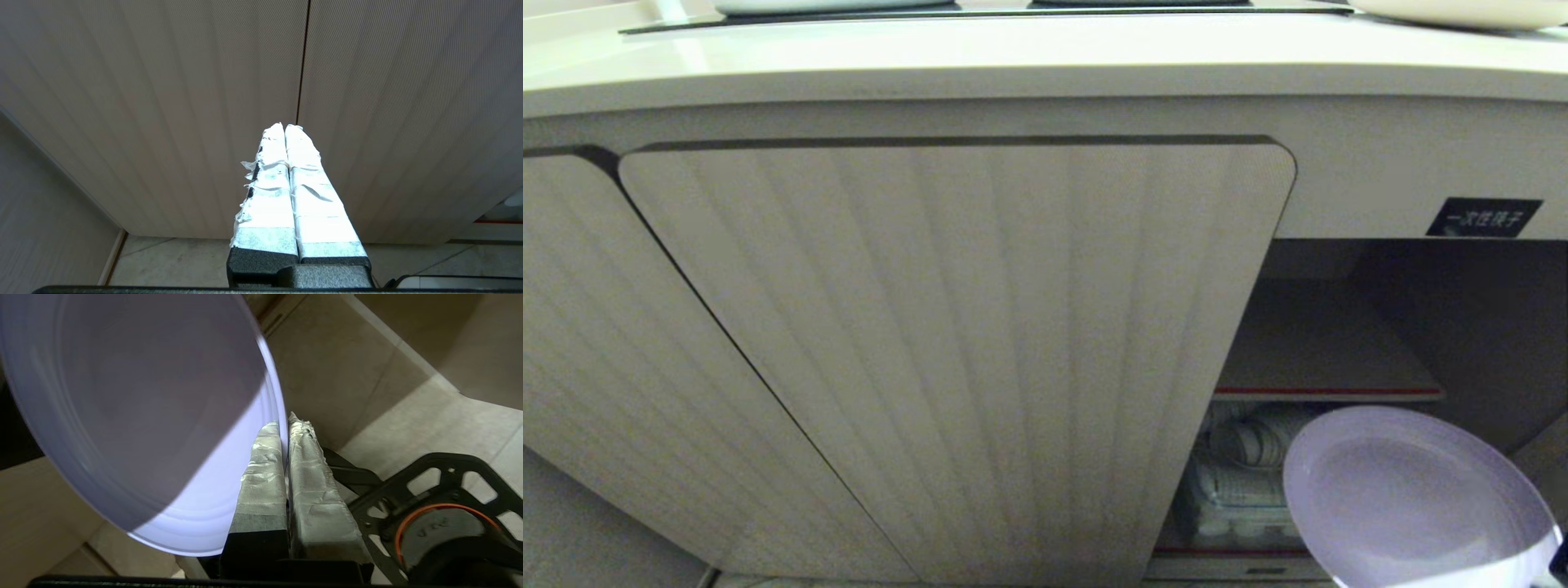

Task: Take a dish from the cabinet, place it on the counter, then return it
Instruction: Put it back into the cabinet

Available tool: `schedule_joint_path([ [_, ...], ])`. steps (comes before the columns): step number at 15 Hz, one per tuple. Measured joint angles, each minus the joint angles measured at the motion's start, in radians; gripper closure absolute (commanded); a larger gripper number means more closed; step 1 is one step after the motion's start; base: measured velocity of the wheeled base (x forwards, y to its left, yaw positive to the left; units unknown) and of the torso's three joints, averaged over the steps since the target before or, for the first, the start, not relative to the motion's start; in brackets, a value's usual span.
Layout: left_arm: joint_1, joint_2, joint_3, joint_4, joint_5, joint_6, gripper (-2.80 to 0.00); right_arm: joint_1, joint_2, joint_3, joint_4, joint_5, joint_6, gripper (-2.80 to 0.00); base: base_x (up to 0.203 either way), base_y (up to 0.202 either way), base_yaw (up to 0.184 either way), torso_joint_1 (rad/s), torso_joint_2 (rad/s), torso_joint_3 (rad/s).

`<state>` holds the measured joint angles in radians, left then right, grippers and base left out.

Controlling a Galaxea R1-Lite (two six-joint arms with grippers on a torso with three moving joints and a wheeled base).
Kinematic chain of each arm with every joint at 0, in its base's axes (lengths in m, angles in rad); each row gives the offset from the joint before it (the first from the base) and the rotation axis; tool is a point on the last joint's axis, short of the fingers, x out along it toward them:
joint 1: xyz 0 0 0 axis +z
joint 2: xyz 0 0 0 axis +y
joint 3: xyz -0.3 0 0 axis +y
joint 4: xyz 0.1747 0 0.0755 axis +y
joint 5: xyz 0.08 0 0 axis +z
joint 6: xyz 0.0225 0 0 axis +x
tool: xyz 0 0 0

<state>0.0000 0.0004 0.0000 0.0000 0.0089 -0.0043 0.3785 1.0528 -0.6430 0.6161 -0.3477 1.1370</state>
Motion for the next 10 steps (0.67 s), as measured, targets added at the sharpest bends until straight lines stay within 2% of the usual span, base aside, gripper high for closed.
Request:
schedule_joint_path([
  [6, 0.000, 0.000, 0.000, 0.000, 0.000, 0.000, 0.00, -0.021, 0.075, 0.013, -0.083, -0.004, 0.090, 0.00, 0.000, 0.000, 0.000, 0.000, 0.00, 0.000],
  [10, 0.000, 0.000, 0.000, 0.000, 0.000, 0.000, 0.00, -0.048, 0.146, 0.046, -0.206, -0.004, 0.110, 0.00, 0.000, 0.000, 0.000, 0.000, 0.00, 0.000],
])
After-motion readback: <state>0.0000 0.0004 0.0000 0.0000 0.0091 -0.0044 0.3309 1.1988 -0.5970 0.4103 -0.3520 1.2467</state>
